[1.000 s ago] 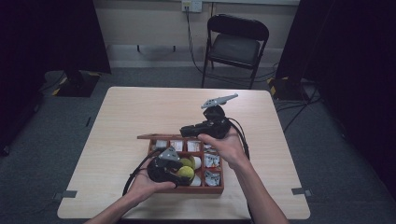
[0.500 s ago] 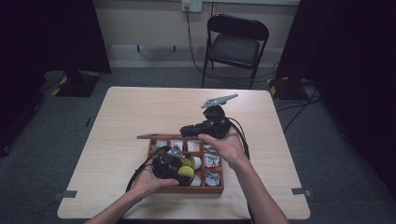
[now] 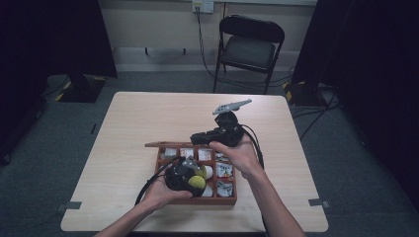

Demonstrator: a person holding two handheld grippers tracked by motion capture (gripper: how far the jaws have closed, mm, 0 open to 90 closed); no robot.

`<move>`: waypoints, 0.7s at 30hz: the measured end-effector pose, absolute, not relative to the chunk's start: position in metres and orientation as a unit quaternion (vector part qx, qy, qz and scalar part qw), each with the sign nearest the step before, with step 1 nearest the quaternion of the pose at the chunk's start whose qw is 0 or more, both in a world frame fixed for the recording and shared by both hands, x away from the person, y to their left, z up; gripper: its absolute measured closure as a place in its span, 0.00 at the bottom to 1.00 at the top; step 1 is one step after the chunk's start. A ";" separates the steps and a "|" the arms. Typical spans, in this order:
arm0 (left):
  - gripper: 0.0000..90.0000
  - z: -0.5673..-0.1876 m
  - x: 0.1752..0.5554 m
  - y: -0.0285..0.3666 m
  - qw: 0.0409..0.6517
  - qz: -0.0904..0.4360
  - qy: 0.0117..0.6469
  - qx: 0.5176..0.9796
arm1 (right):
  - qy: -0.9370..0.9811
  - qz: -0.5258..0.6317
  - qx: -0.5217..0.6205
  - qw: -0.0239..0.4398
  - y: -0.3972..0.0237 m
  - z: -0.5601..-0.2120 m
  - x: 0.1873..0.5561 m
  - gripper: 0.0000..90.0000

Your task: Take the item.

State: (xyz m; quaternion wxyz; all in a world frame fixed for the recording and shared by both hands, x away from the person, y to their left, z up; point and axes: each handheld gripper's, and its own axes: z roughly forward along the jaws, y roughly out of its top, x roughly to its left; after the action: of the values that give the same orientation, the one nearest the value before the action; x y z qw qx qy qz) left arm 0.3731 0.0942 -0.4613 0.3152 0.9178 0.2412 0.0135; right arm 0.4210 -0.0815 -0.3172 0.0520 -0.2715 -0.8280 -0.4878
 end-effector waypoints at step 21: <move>0.43 -0.461 0.373 0.093 0.310 0.016 0.241 0.920 | -0.828 -0.488 -0.272 0.052 -0.082 -0.317 0.421 0.91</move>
State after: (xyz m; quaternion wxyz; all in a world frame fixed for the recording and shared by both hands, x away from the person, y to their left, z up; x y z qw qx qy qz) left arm 0.3725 0.0934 -0.4614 0.3096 0.9197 0.2410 0.0165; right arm 0.4209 -0.0816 -0.3173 0.0522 -0.2716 -0.8280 -0.4878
